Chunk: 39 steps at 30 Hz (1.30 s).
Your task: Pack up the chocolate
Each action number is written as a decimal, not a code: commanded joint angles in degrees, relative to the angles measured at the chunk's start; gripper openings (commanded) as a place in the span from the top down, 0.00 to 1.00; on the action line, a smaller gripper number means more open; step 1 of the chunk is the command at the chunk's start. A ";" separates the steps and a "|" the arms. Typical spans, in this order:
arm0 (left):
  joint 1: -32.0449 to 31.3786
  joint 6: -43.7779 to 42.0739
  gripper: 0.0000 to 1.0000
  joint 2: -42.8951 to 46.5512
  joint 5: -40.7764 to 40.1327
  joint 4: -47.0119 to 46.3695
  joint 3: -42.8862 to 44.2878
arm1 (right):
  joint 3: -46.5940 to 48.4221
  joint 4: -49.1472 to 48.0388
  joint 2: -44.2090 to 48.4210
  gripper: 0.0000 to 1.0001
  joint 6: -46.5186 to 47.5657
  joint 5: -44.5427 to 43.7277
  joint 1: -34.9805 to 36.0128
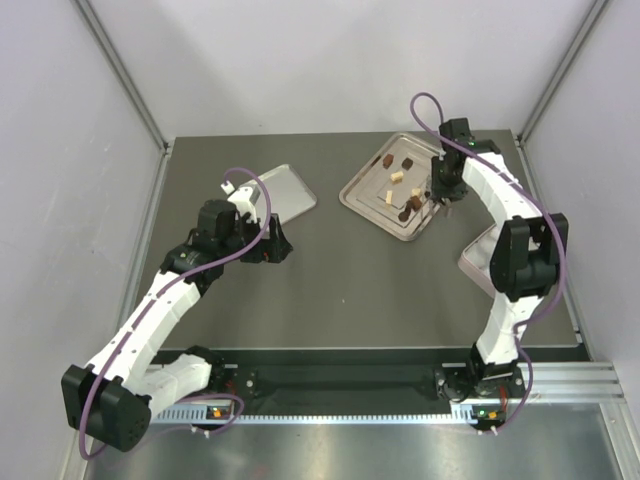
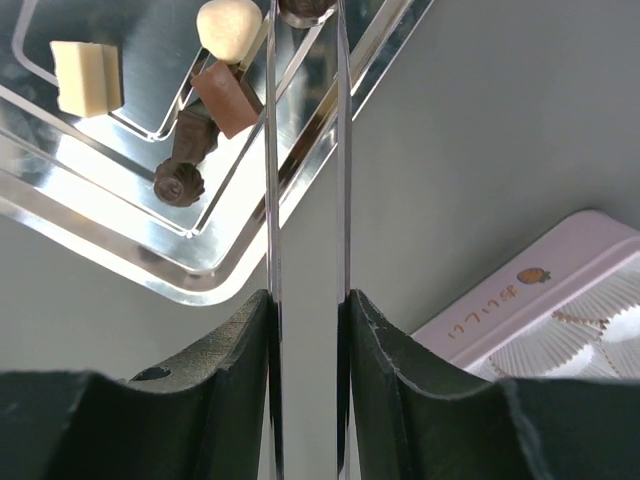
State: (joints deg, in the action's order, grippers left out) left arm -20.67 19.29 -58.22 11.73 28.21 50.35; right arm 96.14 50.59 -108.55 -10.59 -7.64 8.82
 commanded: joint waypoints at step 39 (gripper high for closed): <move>-2.01 1.01 0.04 6.10 5.33 -3.07 -2.10 | -25.82 4.70 34.29 0.66 -1.89 1.49 -22.79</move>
State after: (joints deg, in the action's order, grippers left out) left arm -22.35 20.45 -52.97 16.91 27.44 48.60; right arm 70.83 58.74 -75.37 -12.60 -6.79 -13.67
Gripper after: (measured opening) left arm 0.961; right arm 0.343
